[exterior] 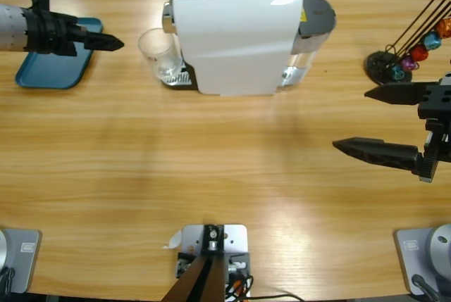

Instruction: Pour coffee

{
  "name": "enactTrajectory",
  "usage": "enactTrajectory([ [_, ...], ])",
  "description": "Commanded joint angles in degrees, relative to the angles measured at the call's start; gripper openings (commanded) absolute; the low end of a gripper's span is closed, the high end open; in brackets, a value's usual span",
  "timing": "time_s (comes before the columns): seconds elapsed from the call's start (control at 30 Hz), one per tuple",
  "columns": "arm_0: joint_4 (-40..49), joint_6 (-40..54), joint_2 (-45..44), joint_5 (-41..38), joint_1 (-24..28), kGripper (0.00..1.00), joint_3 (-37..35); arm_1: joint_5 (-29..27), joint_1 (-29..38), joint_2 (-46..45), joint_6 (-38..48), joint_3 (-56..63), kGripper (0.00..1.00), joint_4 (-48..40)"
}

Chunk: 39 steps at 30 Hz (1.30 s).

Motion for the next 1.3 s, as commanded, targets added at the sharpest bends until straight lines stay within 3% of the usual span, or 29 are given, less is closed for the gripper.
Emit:
enactTrajectory([
  [0.03,-2.65,-1.65,7.94,0.78,-2.9,0.945,0.26,0.85,-0.53,-0.44,-0.07,2.07,0.945,-0.16],
  [0.77,-3.79,-2.61,8.55,2.24,-6.4,0.945,-0.32,0.89,-0.53,-0.63,-0.07,2.07,0.945,0.35],
  [0.93,-2.21,-1.4,-2.31,8.93,-6.36,0.942,3.97,0.75,-0.53,-0.63,0.0,2.1,0.954,0.28],
  [1.13,20.27,-2.17,-22.68,11.24,-12.81,0.945,-0.11,-0.7,-0.53,0.32,1.02,2.32,1.0,-0.69],
  [1.3,24.28,-2.12,-33.79,13.96,-15.27,0.931,3.11,-3.21,-0.53,0.69,1.95,1.63,1.0,-0.6],
])
